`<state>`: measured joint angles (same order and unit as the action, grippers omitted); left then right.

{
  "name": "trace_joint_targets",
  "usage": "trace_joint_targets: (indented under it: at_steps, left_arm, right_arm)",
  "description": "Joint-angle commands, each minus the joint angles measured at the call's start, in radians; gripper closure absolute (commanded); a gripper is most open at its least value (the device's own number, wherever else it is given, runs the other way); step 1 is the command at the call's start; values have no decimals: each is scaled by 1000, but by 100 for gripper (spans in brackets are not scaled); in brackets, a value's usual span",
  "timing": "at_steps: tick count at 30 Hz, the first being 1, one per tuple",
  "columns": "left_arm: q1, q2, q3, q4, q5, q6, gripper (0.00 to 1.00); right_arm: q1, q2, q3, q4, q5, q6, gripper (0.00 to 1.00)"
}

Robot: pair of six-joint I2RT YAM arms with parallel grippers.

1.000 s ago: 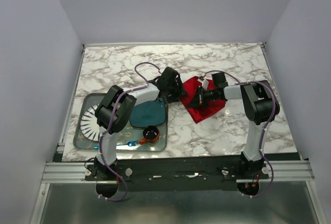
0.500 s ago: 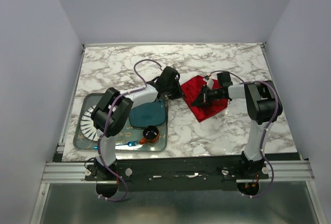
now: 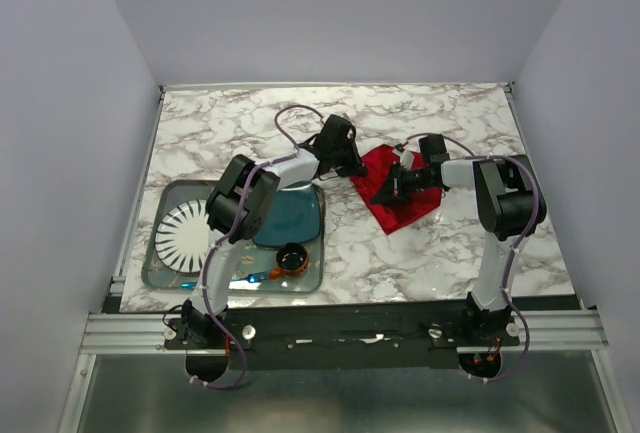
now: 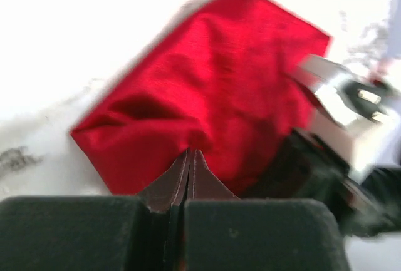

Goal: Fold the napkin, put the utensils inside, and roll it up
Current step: Roll the napkin with the utensil

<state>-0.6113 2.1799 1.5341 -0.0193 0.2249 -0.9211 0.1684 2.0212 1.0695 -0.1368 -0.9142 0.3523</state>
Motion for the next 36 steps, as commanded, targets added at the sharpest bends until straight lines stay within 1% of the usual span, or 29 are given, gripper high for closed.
trace_joint_targets:
  at_steps: [1, 4, 7, 8, 10, 11, 14, 15, 16, 18, 19, 20, 21, 23, 25, 26, 28, 29, 30, 31, 32, 34, 35, 36]
  left_arm:
    - [27, 113, 127, -198, -33, 42, 100]
    - [44, 126, 147, -217, -42, 88, 100]
    - [42, 87, 159, -202, -22, 140, 83]
    - [39, 65, 165, -197, -7, 160, 74]
    - [33, 43, 198, -212, 21, 179, 63]
    - [30, 22, 208, -225, 22, 189, 52]
    - [18, -28, 210, -263, 16, 208, 38]
    - [15, -37, 202, -274, 21, 200, 34]
    - [12, -48, 192, -280, 36, 193, 34]
    - [2, -86, 123, -266, 48, 174, 33]
    - [-2, -100, 62, -254, 47, 162, 34]
    - [-7, -112, 34, -240, 47, 156, 37]
    - [-13, -126, 9, -216, 48, 145, 37]
    - [-19, -131, -49, -176, 60, 113, 37]
    - [-22, -124, -74, -118, 86, 81, 37]
    - [-22, -115, -98, -85, 109, 44, 40]
    - [-22, -112, -129, 20, 134, -1, 54]
    - [-24, -115, -156, 80, 137, -21, 65]
    - [-24, -114, -164, 140, 130, -47, 69]
    - [-27, -111, -166, 154, 131, -53, 72]
    - [-27, -105, -160, 159, 134, -55, 78]
    - [-28, -94, -164, 171, 130, -74, 85]
    - [-27, -95, -182, 185, 126, -81, 90]
    - [-28, -86, -184, 196, 125, -82, 91]
  right_arm:
    - [-12, 13, 23, -70, 141, -44, 97]
    - [-10, 19, 46, -101, 150, -58, 97]
    - [-12, 16, 69, -136, 170, -67, 97]
    - [-10, 17, 75, -144, 182, -68, 96]
    - [-10, 20, 101, -170, 190, -73, 96]
    - [-10, 25, 109, -181, 193, -75, 96]
    - [-10, 45, 141, -211, 183, -85, 96]
    - [-9, 51, 147, -218, 181, -90, 96]
    - [-9, 60, 153, -227, 179, -92, 95]
    - [-9, 68, 171, -237, 178, -98, 95]
    - [-9, 76, 178, -247, 176, -99, 95]
    - [-10, 77, 182, -250, 178, -101, 95]
    - [-10, 82, 193, -254, 176, -102, 94]
    - [-9, 85, 199, -262, 178, -105, 94]
    - [-10, 82, 199, -267, 182, -105, 94]
    - [-10, 77, 199, -267, 186, -105, 93]
    - [-10, 80, 199, -267, 181, -107, 93]
    - [-10, 80, 199, -267, 182, -107, 93]
    - [-10, 80, 199, -267, 184, -108, 93]
    - [-10, 80, 199, -267, 181, -110, 93]
    - [-10, 82, 199, -267, 181, -110, 93]
    - [-9, 82, 199, -268, 179, -111, 93]
    - [-9, 80, 199, -268, 181, -111, 93]
    - [-10, 80, 199, -267, 184, -111, 93]
